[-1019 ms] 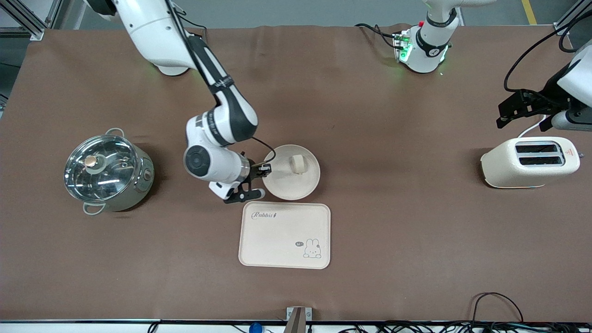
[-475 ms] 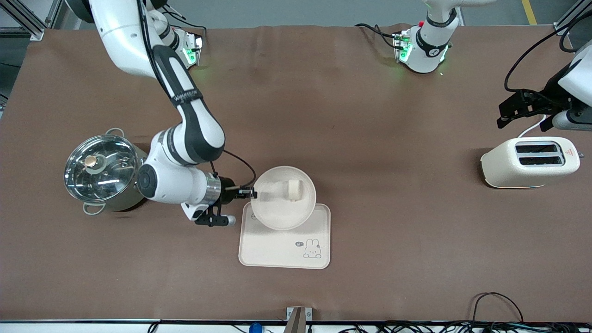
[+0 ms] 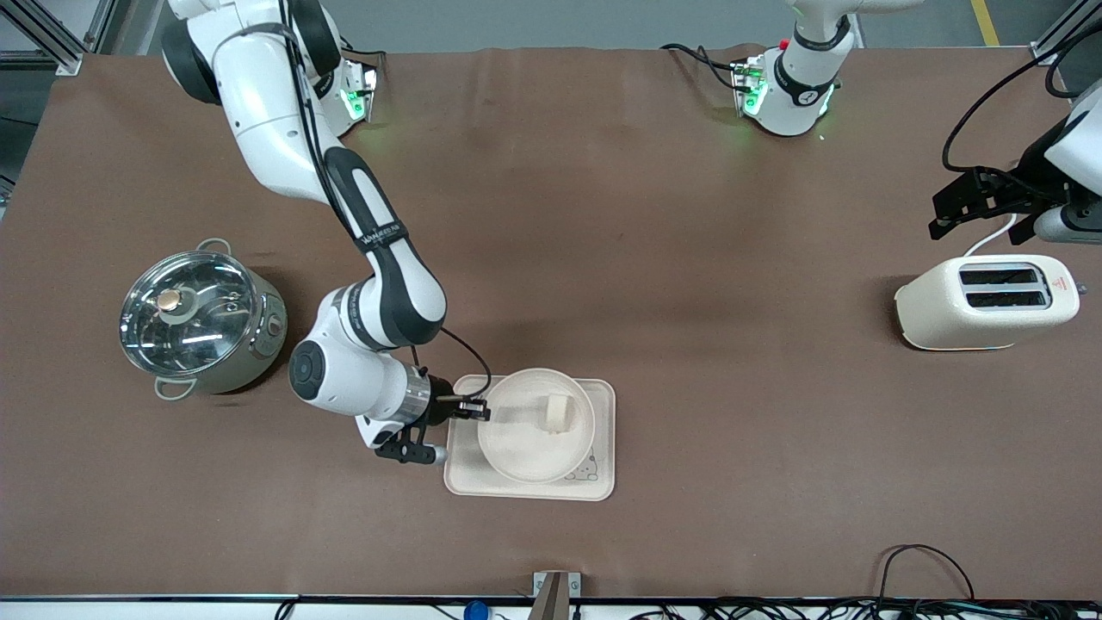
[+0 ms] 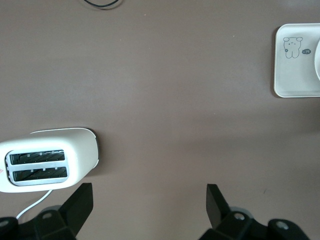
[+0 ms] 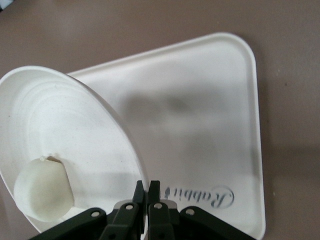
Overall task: Place bun in plate and plate on tray
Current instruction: 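Lower the plate onto the tray and open the right gripper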
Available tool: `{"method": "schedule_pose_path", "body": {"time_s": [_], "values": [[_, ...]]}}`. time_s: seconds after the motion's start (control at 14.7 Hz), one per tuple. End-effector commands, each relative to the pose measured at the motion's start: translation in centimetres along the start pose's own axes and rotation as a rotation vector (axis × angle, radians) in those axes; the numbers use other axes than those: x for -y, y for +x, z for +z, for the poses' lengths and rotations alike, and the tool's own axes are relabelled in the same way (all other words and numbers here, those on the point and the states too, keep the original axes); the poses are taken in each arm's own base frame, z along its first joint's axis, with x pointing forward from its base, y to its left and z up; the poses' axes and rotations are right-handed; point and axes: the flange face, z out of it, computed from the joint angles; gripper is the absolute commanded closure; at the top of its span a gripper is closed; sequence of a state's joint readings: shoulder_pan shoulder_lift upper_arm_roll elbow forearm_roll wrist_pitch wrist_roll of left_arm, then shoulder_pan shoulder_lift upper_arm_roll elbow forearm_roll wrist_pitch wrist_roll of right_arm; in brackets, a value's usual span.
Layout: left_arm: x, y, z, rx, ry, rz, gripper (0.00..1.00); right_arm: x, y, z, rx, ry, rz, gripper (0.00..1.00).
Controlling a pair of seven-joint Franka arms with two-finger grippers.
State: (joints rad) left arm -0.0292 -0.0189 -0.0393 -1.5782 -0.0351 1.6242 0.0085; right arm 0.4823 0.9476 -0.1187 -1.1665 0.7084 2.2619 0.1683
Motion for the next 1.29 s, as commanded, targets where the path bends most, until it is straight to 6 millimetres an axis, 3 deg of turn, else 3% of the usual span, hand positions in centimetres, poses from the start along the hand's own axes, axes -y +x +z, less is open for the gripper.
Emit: {"method": "schedule_pose_path", "body": {"time_s": [0.0,0.27,0.34,0.48,0.54,0.61,0.75,0.95,1.09,1.22], "values": [[0.1,0.0,-0.3,0.008,-0.002,0.006,0.00,-0.9,1.1,1.9,-0.031,0.021,0.025,1.00],[0.1,0.0,-0.2,0.011,-0.002,0.006,0.00,-2.0,1.1,2.9,-0.029,0.008,0.039,0.97],[0.1,0.0,-0.3,0.010,-0.002,0.006,0.00,-2.0,1.0,3.0,-0.027,0.004,0.031,0.83],[0.1,0.0,-0.3,0.010,-0.002,0.006,0.00,-2.0,1.0,3.1,-0.024,-0.002,0.026,0.21],[0.1,0.0,-0.3,0.010,-0.002,0.006,0.00,-2.0,1.0,2.8,-0.028,-0.012,0.016,0.00],[0.1,0.0,-0.3,0.010,-0.002,0.006,0.00,-1.7,1.1,2.3,-0.035,-0.032,-0.007,0.00],[0.1,0.0,-0.2,0.011,-0.002,0.006,0.00,-0.5,1.6,-1.4,-0.044,-0.071,-0.057,0.00],[0.1,0.0,-0.2,0.011,-0.002,-0.005,0.00,0.2,2.0,-9.2,-0.004,-0.203,-0.136,0.00],[0.1,0.0,-0.2,0.011,-0.003,-0.005,0.00,2.0,1.9,-15.3,-0.057,-0.270,-0.207,0.00],[0.1,0.0,-0.2,0.011,-0.003,-0.008,0.00,2.5,1.1,-19.4,-0.039,-0.351,-0.240,0.00]]}}
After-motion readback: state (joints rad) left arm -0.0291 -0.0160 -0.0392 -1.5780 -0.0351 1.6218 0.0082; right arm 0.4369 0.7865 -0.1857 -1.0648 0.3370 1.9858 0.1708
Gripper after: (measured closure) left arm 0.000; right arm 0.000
